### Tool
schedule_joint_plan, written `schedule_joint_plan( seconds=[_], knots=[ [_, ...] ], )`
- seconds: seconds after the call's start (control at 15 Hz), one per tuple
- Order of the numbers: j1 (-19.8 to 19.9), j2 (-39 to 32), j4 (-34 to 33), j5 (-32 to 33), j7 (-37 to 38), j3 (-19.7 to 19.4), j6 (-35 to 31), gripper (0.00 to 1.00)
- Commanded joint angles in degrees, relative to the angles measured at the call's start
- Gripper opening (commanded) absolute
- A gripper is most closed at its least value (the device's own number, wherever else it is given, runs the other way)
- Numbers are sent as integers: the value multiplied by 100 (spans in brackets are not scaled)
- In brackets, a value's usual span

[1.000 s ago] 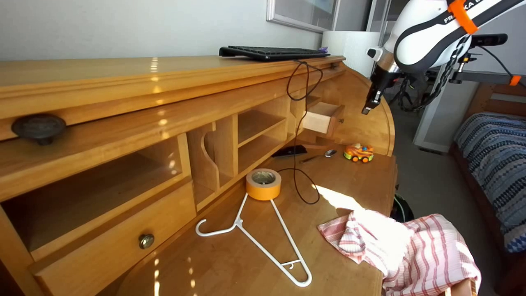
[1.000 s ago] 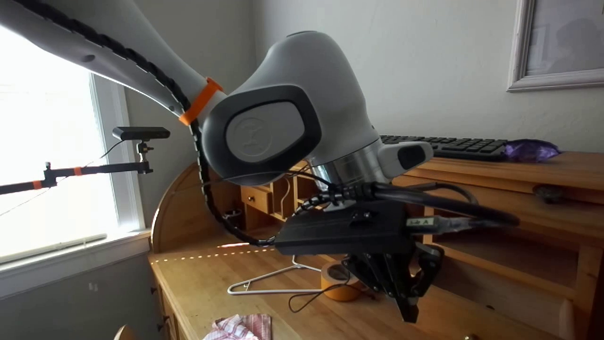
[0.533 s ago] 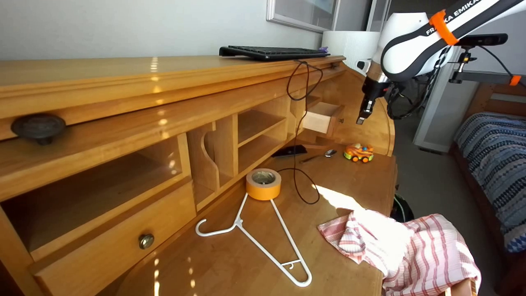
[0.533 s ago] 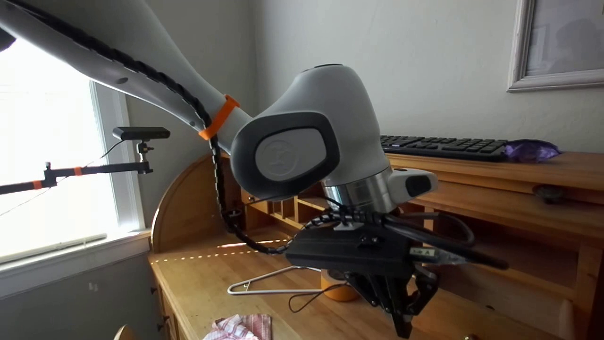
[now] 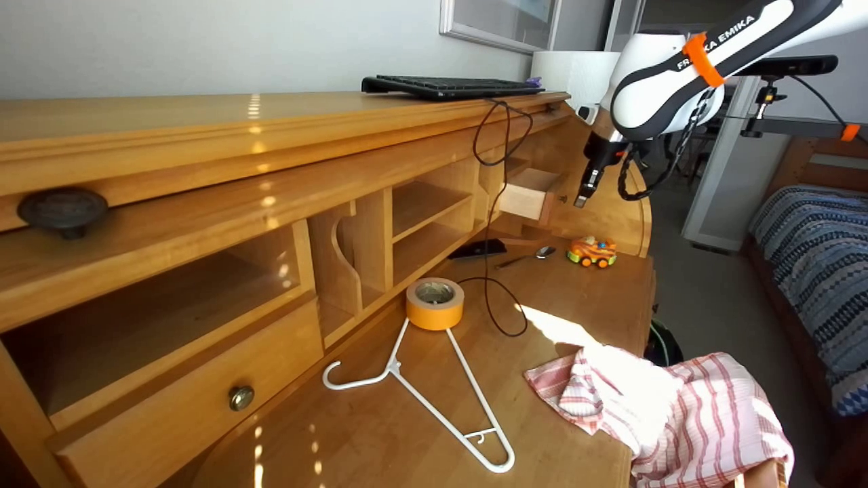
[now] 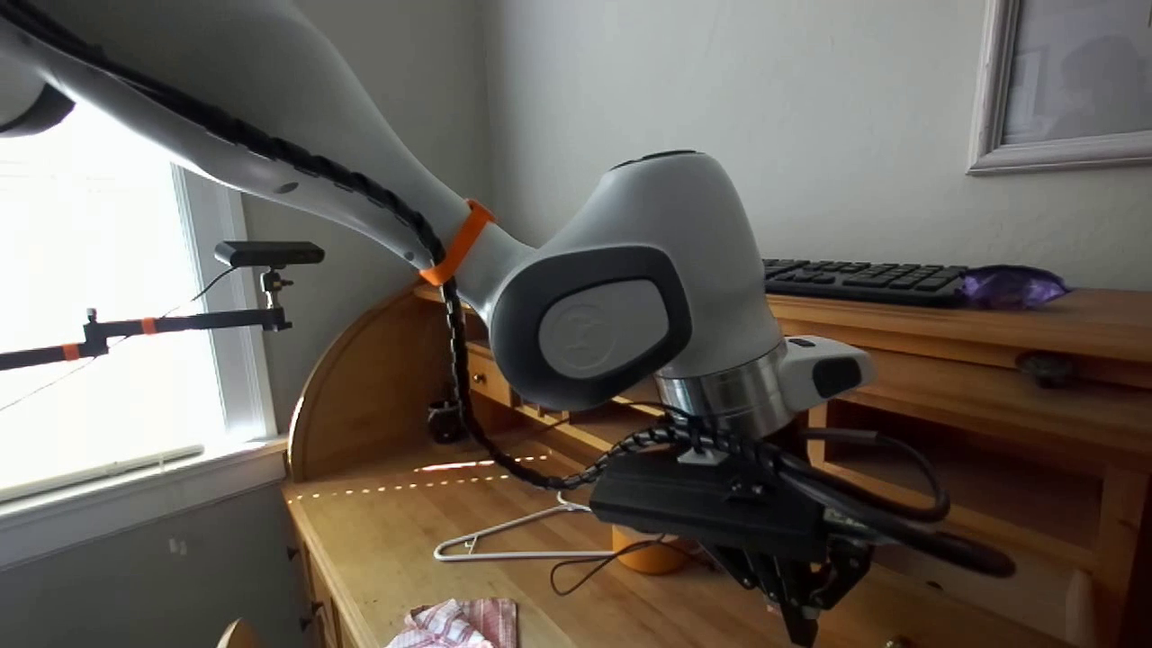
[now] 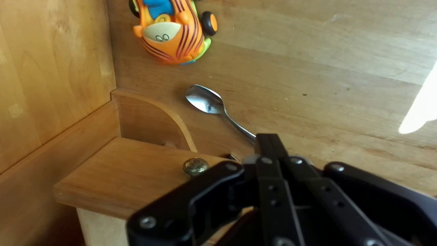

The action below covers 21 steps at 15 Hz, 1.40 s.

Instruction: Close the open drawer on the right.

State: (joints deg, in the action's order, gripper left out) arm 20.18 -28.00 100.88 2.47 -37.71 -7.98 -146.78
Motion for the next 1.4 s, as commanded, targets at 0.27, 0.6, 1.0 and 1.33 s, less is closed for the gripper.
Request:
schedule_joint_plan(
  seconds=[0.27,0.6,1.0,1.33],
  knots=[
    [554,-498,-475,-566,-314,615,-505,0],
    [761,-613,-601,-791,-546,931,-695,0],
    [896,-787,-767,-1032,-739,1209,-1218,0],
    [942,-1102,-1036,-961,-639,1319,-1625,0]
  ],
)
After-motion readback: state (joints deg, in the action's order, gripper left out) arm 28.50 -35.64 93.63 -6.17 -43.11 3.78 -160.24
